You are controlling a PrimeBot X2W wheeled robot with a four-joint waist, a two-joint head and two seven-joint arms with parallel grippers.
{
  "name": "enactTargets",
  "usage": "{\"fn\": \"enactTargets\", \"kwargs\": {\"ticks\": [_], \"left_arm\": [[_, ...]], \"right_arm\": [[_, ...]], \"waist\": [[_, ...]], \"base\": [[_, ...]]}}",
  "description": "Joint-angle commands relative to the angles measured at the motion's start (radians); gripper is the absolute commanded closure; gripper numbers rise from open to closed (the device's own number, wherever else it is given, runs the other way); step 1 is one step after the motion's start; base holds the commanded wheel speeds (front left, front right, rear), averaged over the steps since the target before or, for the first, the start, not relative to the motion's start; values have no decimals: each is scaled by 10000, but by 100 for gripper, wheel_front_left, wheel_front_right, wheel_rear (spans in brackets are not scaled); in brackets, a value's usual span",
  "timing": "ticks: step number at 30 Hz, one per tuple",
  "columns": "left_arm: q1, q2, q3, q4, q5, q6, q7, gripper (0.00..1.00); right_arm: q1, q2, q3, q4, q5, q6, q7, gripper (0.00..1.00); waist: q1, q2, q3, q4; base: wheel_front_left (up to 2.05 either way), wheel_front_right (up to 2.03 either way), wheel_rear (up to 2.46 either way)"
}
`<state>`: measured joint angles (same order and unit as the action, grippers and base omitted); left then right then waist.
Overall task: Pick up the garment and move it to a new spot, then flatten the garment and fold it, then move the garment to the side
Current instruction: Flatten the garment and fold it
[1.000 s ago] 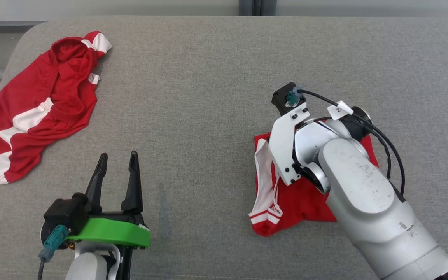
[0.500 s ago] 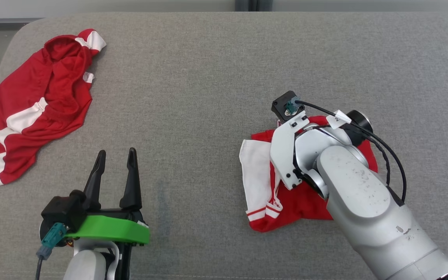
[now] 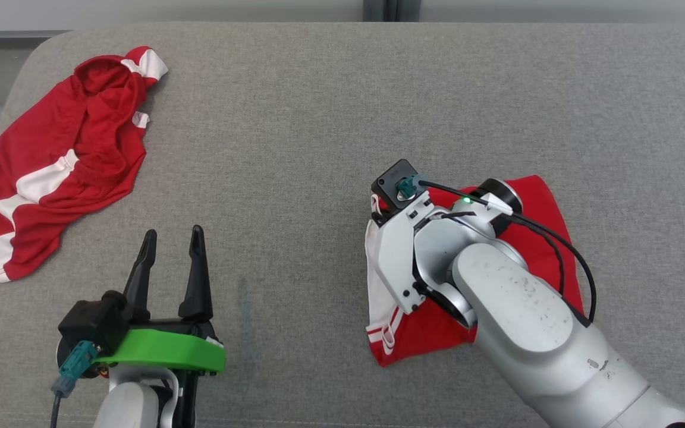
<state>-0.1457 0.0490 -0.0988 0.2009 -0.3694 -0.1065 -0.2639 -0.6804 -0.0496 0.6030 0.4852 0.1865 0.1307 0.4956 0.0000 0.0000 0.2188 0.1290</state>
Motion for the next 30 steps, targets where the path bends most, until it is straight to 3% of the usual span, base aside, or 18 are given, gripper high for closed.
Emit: {"fn": "enactTargets", "kwargs": {"ticks": [1,3,4,9,15,24,30], "left_arm": [[-97,30,11,15,15,-41,-3,0],[-97,30,-28,33,4,-51,-3,0],[-95,29,-53,47,-3,-55,-3,0],[14,30,-63,99,13,-57,-3,0],[333,30,175,144,217,-47,-3,0],[787,27,639,19,503,-46,-3,0],[911,30,897,-59,728,-94,-3,0]], "right_arm": [[28,-8,135,98,175,1,-92,100],[17,-19,202,291,306,1,-200,95],[41,-18,239,403,417,1,-236,3],[99,-29,-92,430,1010,1,-764,0],[682,-24,-1744,-581,1768,1,-2344,0],[2972,-353,-4964,-3126,722,3,-4775,0],[4225,-862,-5930,-3541,722,3,-5526,0]], "waist": [[0,0,5,18],[0,0,2,34],[0,0,-2,46],[0,0,-153,76],[0,0,-645,-87],[0,0,-1331,-808],[0,0,-1657,-1292]], "base": [[0,0,0],[0,0,0],[0,0,0],[0,0,0],[0,0,0],[0,0,0],[0,0,0]]}}
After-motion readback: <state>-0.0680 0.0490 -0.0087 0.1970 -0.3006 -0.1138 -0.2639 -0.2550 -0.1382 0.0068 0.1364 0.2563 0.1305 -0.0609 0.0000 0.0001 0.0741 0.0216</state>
